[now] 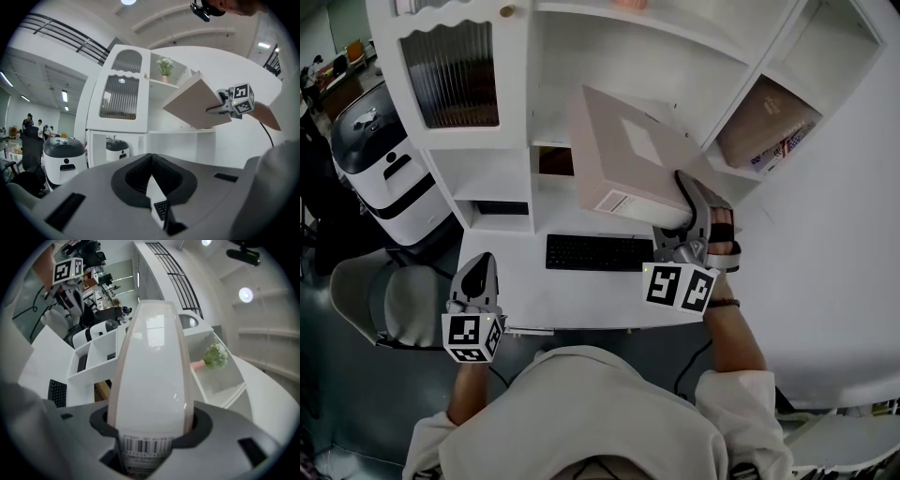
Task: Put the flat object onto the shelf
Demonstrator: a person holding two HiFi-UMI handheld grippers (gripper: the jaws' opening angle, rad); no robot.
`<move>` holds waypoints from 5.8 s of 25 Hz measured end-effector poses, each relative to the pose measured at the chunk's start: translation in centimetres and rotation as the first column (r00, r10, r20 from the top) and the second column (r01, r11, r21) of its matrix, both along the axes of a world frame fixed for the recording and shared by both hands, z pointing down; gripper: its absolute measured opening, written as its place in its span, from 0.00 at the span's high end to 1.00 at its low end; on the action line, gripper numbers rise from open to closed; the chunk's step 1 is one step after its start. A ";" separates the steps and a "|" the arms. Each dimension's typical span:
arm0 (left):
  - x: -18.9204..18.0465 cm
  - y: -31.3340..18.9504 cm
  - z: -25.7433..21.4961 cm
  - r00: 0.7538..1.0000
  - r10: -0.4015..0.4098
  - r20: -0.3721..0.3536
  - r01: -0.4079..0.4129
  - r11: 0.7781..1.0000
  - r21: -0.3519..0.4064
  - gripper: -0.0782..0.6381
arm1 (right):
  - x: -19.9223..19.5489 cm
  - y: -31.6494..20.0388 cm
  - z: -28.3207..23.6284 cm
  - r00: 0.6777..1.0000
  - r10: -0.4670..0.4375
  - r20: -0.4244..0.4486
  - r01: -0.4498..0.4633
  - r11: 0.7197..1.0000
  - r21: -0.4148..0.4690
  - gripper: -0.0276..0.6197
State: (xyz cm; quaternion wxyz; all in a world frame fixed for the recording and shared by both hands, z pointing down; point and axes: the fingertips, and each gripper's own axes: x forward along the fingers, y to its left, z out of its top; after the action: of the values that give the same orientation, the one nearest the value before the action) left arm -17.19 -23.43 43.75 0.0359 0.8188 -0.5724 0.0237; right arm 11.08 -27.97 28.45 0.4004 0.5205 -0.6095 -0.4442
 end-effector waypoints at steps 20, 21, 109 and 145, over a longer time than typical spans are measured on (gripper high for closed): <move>-2.7 0.3 0.7 0.998 -0.064 -0.010 0.064 0.998 -0.014 0.90 | -3.8 -4.9 1.7 0.952 -0.024 -0.306 0.029 0.999 0.014 0.53; -2.9 0.3 0.7 0.998 -0.068 -0.010 0.068 0.998 -0.015 0.90 | -3.9 -5.3 2.0 0.950 -0.025 -0.311 0.029 1.000 0.008 0.53; -2.8 -4.0 2.4 0.993 -0.117 -0.019 0.116 0.990 -0.080 0.90 | -4.3 -21.1 10.1 0.983 -0.071 -0.169 -0.001 0.922 -0.388 0.28; 2.0 -2.5 1.4 1.000 0.004 -0.011 -0.005 0.998 -0.057 0.90 | 0.2 -7.6 1.8 0.876 -0.084 0.476 0.118 0.992 -0.044 0.93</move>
State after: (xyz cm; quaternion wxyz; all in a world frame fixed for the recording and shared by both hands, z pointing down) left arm -15.15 -25.98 45.14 0.0623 0.8190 -0.5694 0.0356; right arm 11.29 -35.54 30.24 0.2344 0.5659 -0.7305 -0.3021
